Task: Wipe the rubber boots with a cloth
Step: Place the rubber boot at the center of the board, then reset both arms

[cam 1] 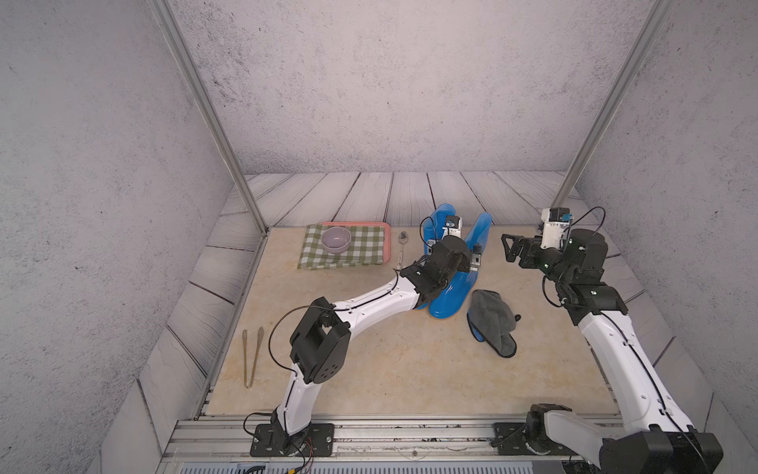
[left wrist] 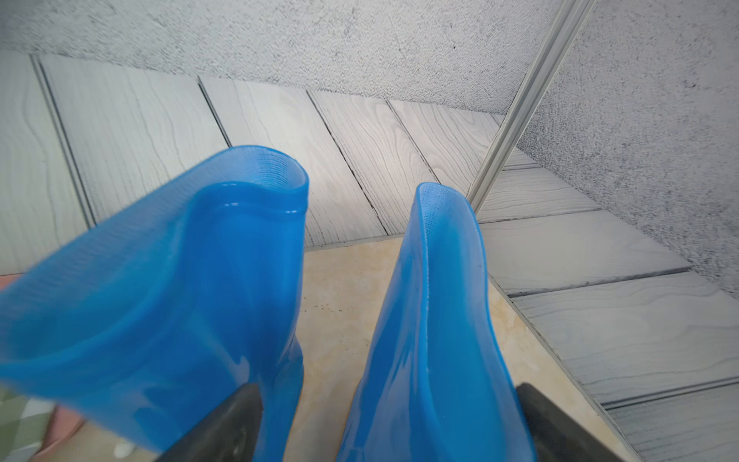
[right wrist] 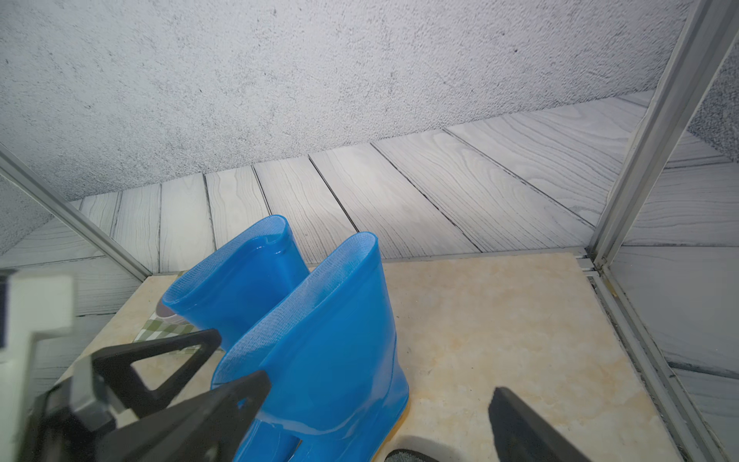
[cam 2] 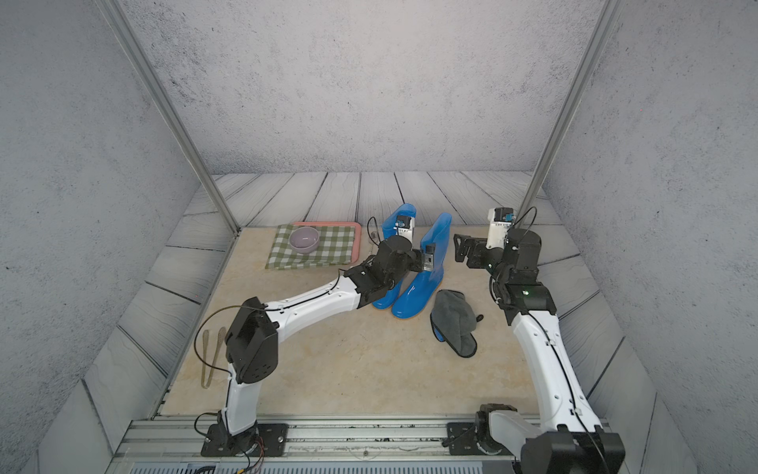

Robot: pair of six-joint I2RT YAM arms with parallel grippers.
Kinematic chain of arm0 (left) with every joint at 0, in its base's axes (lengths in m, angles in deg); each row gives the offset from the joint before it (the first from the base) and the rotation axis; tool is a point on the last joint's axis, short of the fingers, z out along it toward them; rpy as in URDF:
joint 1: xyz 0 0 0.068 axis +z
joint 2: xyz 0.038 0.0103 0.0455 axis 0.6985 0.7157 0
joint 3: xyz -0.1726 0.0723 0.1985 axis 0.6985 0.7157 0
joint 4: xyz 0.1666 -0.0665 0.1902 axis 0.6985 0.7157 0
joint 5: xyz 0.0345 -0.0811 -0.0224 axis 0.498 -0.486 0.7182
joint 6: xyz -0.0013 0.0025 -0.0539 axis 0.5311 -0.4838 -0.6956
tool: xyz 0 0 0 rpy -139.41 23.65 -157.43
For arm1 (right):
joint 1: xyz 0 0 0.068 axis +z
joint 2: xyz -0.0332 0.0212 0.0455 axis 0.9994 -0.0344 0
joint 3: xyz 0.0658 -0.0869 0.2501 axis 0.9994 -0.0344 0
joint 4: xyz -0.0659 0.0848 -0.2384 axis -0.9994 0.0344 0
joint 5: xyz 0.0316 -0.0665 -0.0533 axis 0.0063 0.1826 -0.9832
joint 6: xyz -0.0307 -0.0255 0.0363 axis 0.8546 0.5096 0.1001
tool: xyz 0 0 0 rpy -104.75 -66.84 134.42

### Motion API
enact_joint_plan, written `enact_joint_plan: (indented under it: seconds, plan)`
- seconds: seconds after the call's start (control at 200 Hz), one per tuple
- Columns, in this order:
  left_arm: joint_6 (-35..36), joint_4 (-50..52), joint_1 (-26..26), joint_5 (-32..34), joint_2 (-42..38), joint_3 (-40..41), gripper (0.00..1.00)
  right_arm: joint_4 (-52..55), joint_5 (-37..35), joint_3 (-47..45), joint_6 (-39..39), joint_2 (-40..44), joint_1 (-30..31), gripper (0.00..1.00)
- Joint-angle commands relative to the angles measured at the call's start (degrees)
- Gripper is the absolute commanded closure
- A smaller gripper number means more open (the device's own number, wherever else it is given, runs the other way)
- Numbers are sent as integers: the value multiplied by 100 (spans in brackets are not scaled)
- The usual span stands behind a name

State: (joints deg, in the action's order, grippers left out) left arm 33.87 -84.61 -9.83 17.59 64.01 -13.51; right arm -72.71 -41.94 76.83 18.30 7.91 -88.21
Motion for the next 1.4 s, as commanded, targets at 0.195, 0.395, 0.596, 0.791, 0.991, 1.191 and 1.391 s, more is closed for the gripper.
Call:
enact_joint_plan:
  seconds: [0.195,0.395,0.596,0.791,0.991,1.191,1.391]
  plan:
    - [832,612,53,392,-2360,1819,1,-71,-231,-768,35,502,-17,1]
    - [771,1001,705,859,-4199,3645,1,-598,-717,-1830,27,672,-17,1]
    - [887,1664,2105,641,-5315,4687,1,-2333,-1371,-3302,288,633,-34,1]
    - [1328,1678,2671,1070,-5581,5251,1,-3408,-2065,-3863,578,-94,-35,1]
    - [1463,1210,2947,1318,-5608,5882,1,-5523,-2175,-4562,720,-948,-34,1]
    - [1430,730,3396,1151,-5092,6168,1,-7465,-2195,-5107,719,-2054,-34,1]
    - [1700,254,3624,1429,-4294,6063,1,-7996,-2273,-5189,713,-2336,-34,1]
